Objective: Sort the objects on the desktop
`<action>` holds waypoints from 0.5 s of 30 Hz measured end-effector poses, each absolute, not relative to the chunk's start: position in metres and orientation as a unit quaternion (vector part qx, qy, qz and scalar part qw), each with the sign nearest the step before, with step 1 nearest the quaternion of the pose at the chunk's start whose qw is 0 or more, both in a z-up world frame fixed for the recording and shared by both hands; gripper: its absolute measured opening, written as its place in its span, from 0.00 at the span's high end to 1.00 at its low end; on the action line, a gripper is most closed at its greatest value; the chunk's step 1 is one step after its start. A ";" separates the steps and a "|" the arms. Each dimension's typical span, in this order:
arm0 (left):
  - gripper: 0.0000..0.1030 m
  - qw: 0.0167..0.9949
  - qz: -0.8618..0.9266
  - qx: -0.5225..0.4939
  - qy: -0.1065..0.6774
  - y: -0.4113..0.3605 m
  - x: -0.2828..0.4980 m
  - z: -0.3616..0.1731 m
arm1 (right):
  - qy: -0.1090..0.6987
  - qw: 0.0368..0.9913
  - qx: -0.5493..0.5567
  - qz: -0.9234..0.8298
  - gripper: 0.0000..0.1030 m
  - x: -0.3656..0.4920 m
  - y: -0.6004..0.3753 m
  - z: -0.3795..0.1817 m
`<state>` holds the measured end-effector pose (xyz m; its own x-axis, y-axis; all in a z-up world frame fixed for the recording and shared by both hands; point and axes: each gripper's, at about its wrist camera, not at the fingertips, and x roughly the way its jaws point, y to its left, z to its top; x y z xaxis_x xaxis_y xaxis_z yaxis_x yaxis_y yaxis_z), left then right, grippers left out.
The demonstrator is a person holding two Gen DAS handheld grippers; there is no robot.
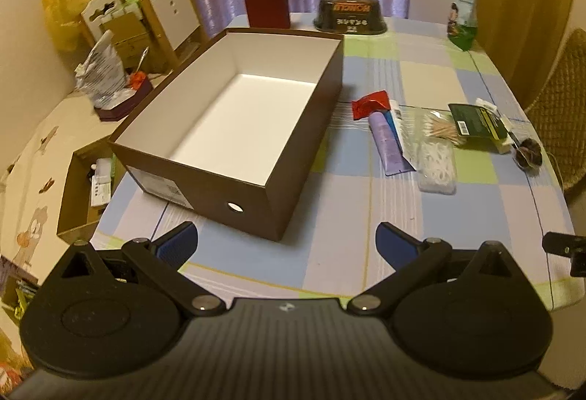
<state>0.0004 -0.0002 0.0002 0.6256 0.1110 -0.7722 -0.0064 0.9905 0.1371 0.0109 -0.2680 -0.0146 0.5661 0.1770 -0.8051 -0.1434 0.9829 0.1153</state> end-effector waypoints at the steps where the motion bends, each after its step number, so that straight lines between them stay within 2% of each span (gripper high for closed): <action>1: 0.01 0.900 0.033 0.060 0.432 0.000 0.001 0.000 | 0.456 0.885 0.017 0.091 0.00 0.010 -0.268 -0.014; 15: 0.01 0.899 0.038 0.045 0.434 -0.003 0.008 0.004 | 0.469 0.879 -0.005 0.090 0.00 0.027 -0.270 -0.015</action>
